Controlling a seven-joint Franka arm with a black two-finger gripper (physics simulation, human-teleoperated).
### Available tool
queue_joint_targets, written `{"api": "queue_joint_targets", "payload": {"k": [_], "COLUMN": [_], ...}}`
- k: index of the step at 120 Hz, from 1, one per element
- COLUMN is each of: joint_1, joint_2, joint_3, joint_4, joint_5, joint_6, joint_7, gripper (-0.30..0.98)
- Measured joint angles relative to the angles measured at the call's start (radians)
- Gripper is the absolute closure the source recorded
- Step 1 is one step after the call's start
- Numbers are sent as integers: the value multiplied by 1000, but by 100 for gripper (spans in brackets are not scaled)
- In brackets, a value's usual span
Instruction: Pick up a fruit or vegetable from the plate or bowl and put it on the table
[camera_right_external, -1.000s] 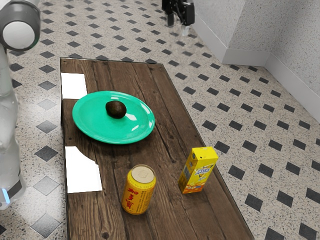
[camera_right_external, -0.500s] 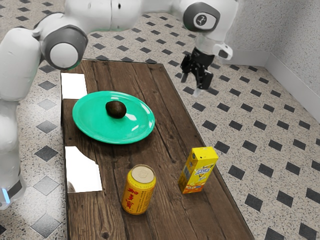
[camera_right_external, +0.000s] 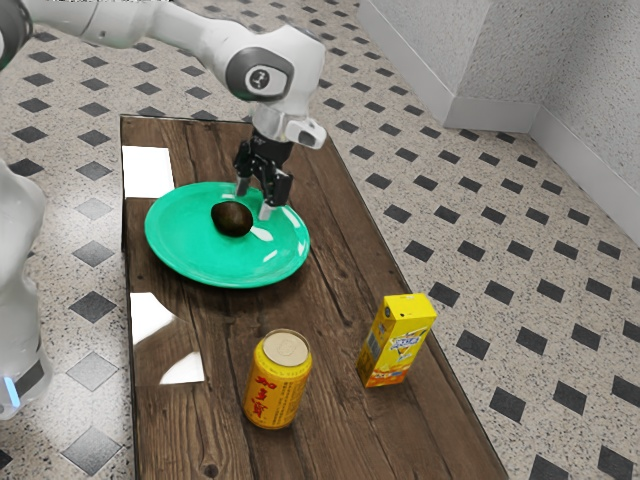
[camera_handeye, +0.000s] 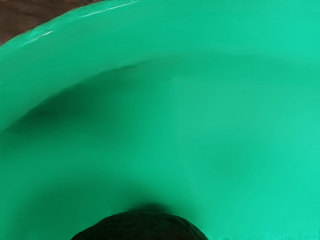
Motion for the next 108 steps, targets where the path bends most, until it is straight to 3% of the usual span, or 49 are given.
{"api": "queue_joint_targets", "payload": {"k": [16, 33, 61, 79, 92, 108], "joint_1": [17, 138, 258, 263, 167, 137], "joint_2": [-39, -150, -263, -162, -108, -95], "joint_3": [-57, -227, -357, -289, -168, -144], "joint_4": [-44, -135, -192, -166, -88, -106], "joint_5": [34, 37, 39, 49, 53, 55], "joint_6": [18, 20, -6, 1, 21, 28], "joint_7": [44, 83, 190, 281, 342, 404], "gripper": [2, 2, 2, 2, 2, 2]}}
